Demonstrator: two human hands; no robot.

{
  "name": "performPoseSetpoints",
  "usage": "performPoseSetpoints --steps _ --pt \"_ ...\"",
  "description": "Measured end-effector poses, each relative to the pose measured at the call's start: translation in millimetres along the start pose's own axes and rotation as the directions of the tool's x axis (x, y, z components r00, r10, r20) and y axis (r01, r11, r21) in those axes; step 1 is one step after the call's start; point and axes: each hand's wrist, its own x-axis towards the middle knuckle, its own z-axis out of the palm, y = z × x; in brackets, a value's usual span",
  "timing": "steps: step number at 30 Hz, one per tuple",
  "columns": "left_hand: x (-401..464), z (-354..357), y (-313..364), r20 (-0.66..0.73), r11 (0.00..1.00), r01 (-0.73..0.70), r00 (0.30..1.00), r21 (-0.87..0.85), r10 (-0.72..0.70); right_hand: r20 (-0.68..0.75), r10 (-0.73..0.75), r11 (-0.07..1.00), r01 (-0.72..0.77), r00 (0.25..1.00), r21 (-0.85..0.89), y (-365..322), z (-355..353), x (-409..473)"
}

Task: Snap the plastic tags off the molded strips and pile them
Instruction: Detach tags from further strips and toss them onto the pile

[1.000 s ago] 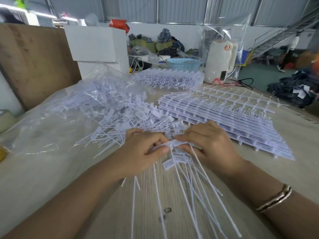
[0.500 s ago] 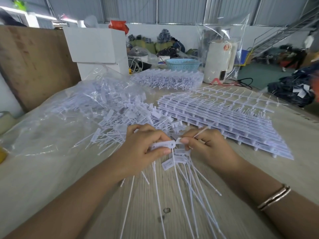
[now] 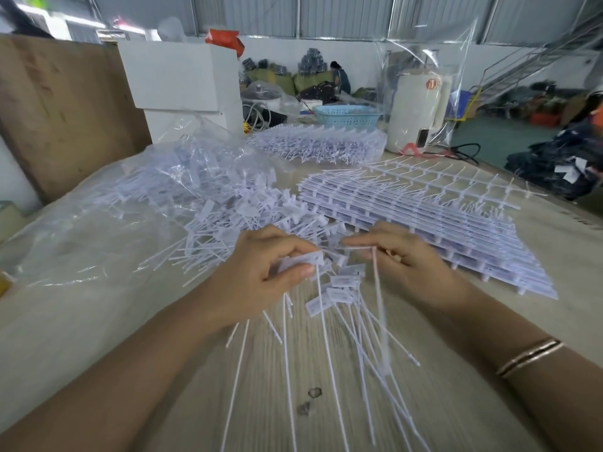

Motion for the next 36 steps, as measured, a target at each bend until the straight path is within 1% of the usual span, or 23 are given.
performPoseSetpoints --steps 1,3,4,6,7,9,10,12,14,15,17,19,21,23,26,28,31,33,36 --pt "0 3 -1 -0.013 0.998 -0.029 0.999 0.051 0.03 0.059 -0.066 0.994 0.07 0.996 -0.081 2 3 3" --pt "-1 6 -2 -0.027 0.983 -0.079 0.996 0.163 0.084 0.159 -0.131 0.976 0.156 0.979 -0.152 5 7 8" --pt "0 6 -2 -0.028 0.977 -0.088 0.995 0.192 0.095 0.198 -0.142 0.971 0.175 0.97 -0.162 7 7 7" --pt "1 6 -2 -0.02 0.979 -0.091 0.995 0.183 0.097 0.236 -0.131 0.973 0.171 0.963 -0.154 8 6 3" --pt "2 7 -2 -0.009 0.981 -0.095 0.995 0.171 0.098 0.226 -0.129 0.978 0.161 0.966 -0.132 7 6 2" --pt "2 9 -2 0.013 0.983 -0.1 0.995 0.151 0.099 0.145 -0.151 0.981 0.166 0.978 -0.103 5 4 2" --pt "2 10 -1 0.015 0.988 -0.088 0.996 0.129 0.087 0.103 -0.171 0.976 0.182 0.98 -0.118 3 4 3" --pt "1 11 0 -0.005 0.998 -0.04 0.999 0.057 0.041 0.091 -0.23 0.938 0.246 0.969 -0.246 -2 8 2" --pt "0 13 1 -0.038 1.0 0.003 0.999 -0.024 -0.003 0.111 -0.313 0.847 0.33 0.943 -0.417 -6 16 1" --pt "-1 13 1 -0.049 0.998 0.017 0.999 -0.056 -0.019 0.1 -0.364 0.8 0.366 0.926 -0.475 -7 19 1" --pt "-1 15 3 -0.038 0.995 0.035 0.999 -0.098 -0.039 0.051 -0.462 0.738 0.416 0.885 -0.531 -9 20 4" --pt "-1 15 2 0.002 0.993 0.046 0.999 -0.111 -0.046 -0.031 -0.508 0.733 0.413 0.861 -0.54 -9 17 5" --pt "0 13 0 0.04 0.987 0.089 0.996 -0.132 -0.085 -0.113 -0.497 0.762 0.37 0.86 -0.532 -7 11 3" --pt "0 11 -4 0.045 0.984 0.118 0.993 -0.134 -0.113 -0.143 -0.483 0.768 0.34 0.864 -0.543 -5 7 1" --pt "0 9 -7 0.005 0.988 0.104 0.995 -0.113 -0.104 -0.111 -0.453 0.768 0.324 0.885 -0.553 -6 10 1" --pt "0 9 -5 -0.006 0.988 0.104 0.994 -0.111 -0.105 -0.07 -0.453 0.747 0.336 0.889 -0.573 -7 14 2" --pt "-1 10 0 0.066 0.982 0.121 0.991 -0.143 -0.112 -0.081 -0.478 0.737 0.349 0.875 -0.579 -8 13 3" --pt "-1 9 1 0.089 0.978 0.132 0.989 -0.164 -0.119 -0.094 -0.475 0.753 0.349 0.875 -0.558 -7 11 3" --pt "0 7 0 0.055 0.986 0.102 0.994 -0.132 -0.095 -0.079 -0.427 0.813 0.345 0.901 -0.469 -8 13 2"
